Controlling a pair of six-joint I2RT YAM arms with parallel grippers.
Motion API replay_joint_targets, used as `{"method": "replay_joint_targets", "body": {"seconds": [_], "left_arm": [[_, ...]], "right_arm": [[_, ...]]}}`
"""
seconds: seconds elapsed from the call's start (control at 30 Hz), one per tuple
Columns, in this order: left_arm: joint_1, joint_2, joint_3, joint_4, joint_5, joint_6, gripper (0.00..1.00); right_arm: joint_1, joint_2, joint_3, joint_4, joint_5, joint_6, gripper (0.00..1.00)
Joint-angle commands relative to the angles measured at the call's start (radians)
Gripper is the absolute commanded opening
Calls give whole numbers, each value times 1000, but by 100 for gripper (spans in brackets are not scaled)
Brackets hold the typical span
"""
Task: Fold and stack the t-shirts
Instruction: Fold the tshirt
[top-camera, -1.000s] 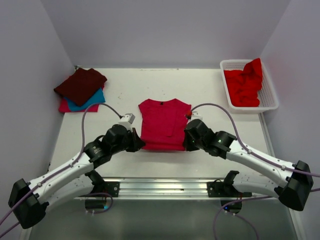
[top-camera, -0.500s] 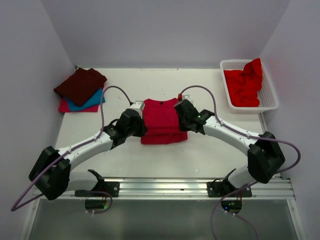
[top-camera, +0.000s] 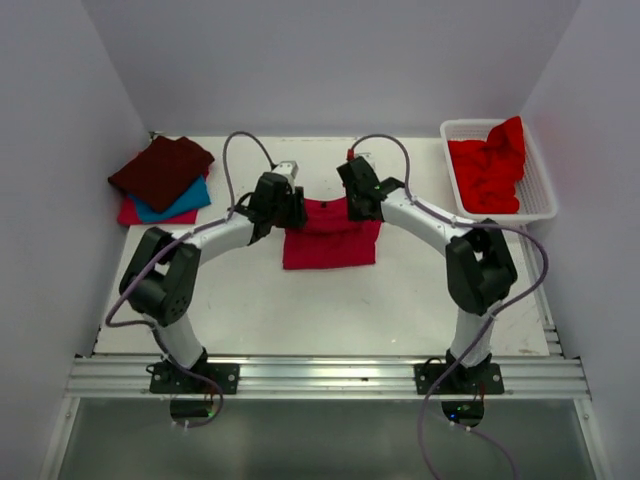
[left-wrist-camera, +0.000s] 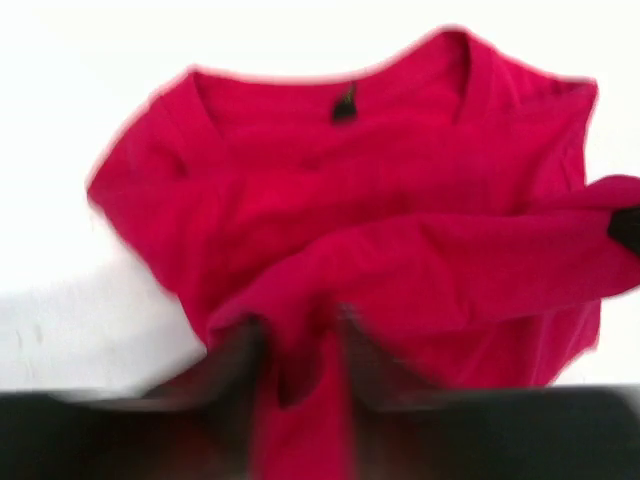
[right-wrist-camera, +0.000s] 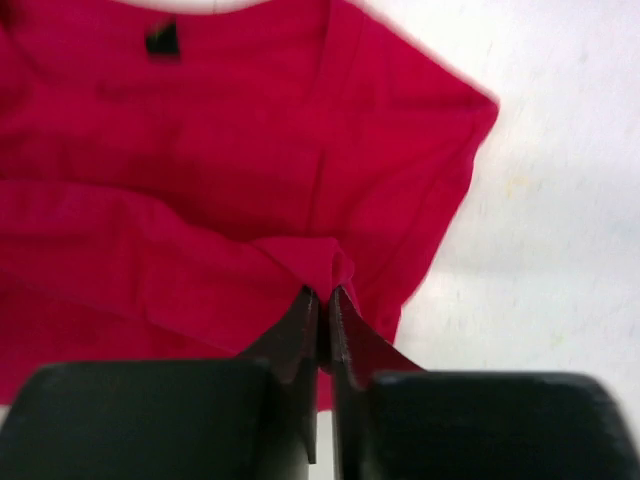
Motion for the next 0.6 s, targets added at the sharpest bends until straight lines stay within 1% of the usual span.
{"method": "replay_joint_targets", "body": {"seconds": [0.0, 0.03, 0.07, 0.1, 0.13, 0.17, 0.2, 0.23, 0.27, 0.3, 0.33, 0.37, 0.43, 0.47, 0.5, 0.53, 0.57], "left_arm": [[74, 191, 230, 113, 33, 31, 61], [115, 237, 294, 105, 36, 22, 81], [137, 277, 413, 84, 41, 5, 100], [154, 323, 463, 66, 41, -4, 100], [177, 331, 503, 46, 38, -9, 100], [182, 327, 537, 27, 26, -8, 100], [185, 290, 534, 29, 22, 0, 100], [183, 264, 517, 39, 18, 9, 100], [182, 236, 462, 77, 16, 11, 100], [183, 190, 438, 90, 15, 11, 100], [183, 167, 411, 108, 13, 11, 100], [182, 129, 363, 116, 21, 11, 100], [179, 95, 301, 122, 33, 12, 100], [176, 58, 281, 122, 42, 17, 98], [168, 37, 253, 130, 56, 20, 93], [165, 14, 189, 168, 96, 23, 76], [160, -30, 157, 186, 113, 23, 65]], "right_arm": [[-76, 172, 227, 0, 102, -21, 34], [-90, 222, 374, -25, 126, -18, 41], [-108, 281, 453, -92, 154, -16, 46], [-116, 364, 528, -136, 175, -10, 61], [-119, 395, 646, -181, 198, -11, 68], [-119, 399, 666, -207, 220, -13, 69], [-120, 385, 650, -183, 231, -22, 69], [-120, 304, 547, -139, 237, -31, 69], [-120, 264, 483, -35, 239, -36, 70], [-120, 220, 428, 1, 232, -42, 70], [-120, 168, 354, 26, 223, -44, 70], [-120, 146, 331, 41, 220, -41, 68], [-119, 95, 268, 47, 196, -42, 63], [-119, 75, 244, 63, 185, -42, 58], [-119, 52, 181, 78, 170, -48, 45], [-119, 25, 149, 98, 150, -50, 37], [-119, -20, 118, 133, 102, -50, 28]]}}
